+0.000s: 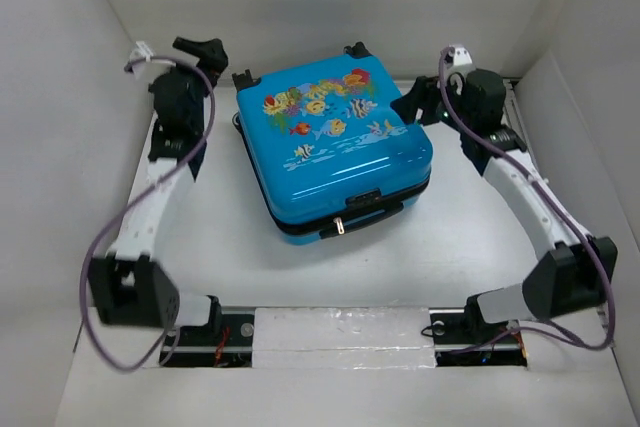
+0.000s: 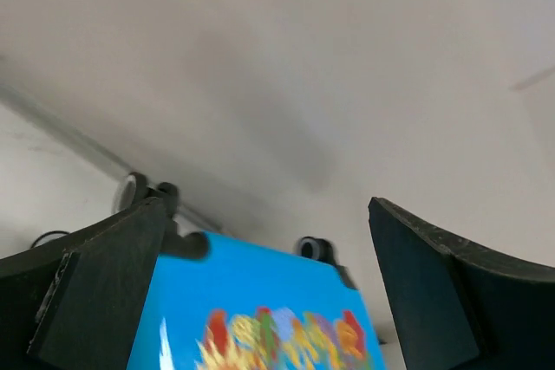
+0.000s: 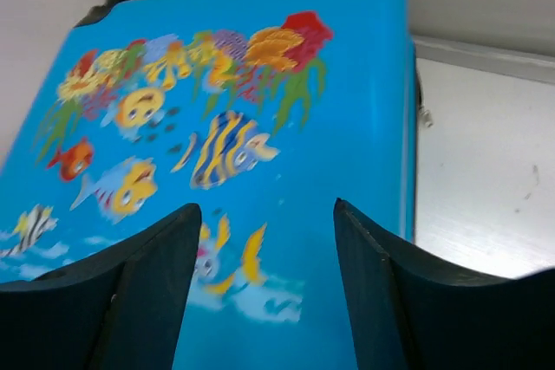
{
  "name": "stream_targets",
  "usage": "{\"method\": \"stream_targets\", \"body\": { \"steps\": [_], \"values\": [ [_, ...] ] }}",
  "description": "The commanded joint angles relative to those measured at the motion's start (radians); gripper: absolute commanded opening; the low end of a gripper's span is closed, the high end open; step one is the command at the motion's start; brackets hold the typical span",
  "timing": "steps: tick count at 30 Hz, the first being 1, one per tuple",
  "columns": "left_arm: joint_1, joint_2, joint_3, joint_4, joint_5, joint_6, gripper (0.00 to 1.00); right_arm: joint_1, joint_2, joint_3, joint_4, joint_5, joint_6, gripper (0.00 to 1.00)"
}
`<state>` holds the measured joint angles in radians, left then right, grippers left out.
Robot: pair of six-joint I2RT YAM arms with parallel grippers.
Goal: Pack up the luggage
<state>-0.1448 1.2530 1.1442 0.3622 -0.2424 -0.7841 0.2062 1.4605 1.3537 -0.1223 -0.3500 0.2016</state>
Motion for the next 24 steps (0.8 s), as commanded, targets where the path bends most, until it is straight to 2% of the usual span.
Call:
{"method": "stream_targets", "body": {
  "steps": [1, 4, 6, 7, 10, 12, 16, 20, 24],
  "values": [
    [0.088, 0.25, 0.194, -0.096, 0.307, -0.055, 1.0, 0.019, -0.116, -0.208, 0.102, -0.007, 0.062, 0.66],
    [0.097, 0.451, 0.395, -0.23, 0.285, 0.015, 1.0, 0.081, -0.244, -0.376, 0.147, -0.007, 0.05, 0.59],
    [0.112, 0.537, 0.55, -0.307, 0.342, 0.046, 1.0, 0.09, -0.311, -0.442, 0.156, 0.005, 0.05, 0.59],
    [0.137, 0.615, 0.59, -0.322, 0.435, 0.046, 1.0, 0.104, -0.336, -0.473, 0.156, -0.007, 0.05, 0.59],
    [0.174, 0.716, 0.696, -0.336, 0.555, -0.024, 1.0, 0.127, -0.44, -0.585, 0.156, -0.007, 0.05, 0.63],
    [0.195, 0.764, 0.697, -0.289, 0.609, -0.052, 1.0, 0.142, -0.485, -0.64, 0.156, -0.017, 0.038, 0.65],
    [0.205, 0.789, 0.657, -0.227, 0.618, -0.118, 1.0, 0.189, -0.557, -0.677, 0.131, -0.008, 0.038, 0.66],
    [0.205, 0.812, 0.612, -0.174, 0.649, -0.173, 1.0, 0.213, -0.545, -0.689, 0.121, 0.003, 0.038, 0.66],
    [0.205, 0.824, 0.52, -0.022, 0.709, -0.291, 1.0, 0.232, -0.545, -0.689, 0.112, 0.014, 0.038, 0.66]
  ]
}}
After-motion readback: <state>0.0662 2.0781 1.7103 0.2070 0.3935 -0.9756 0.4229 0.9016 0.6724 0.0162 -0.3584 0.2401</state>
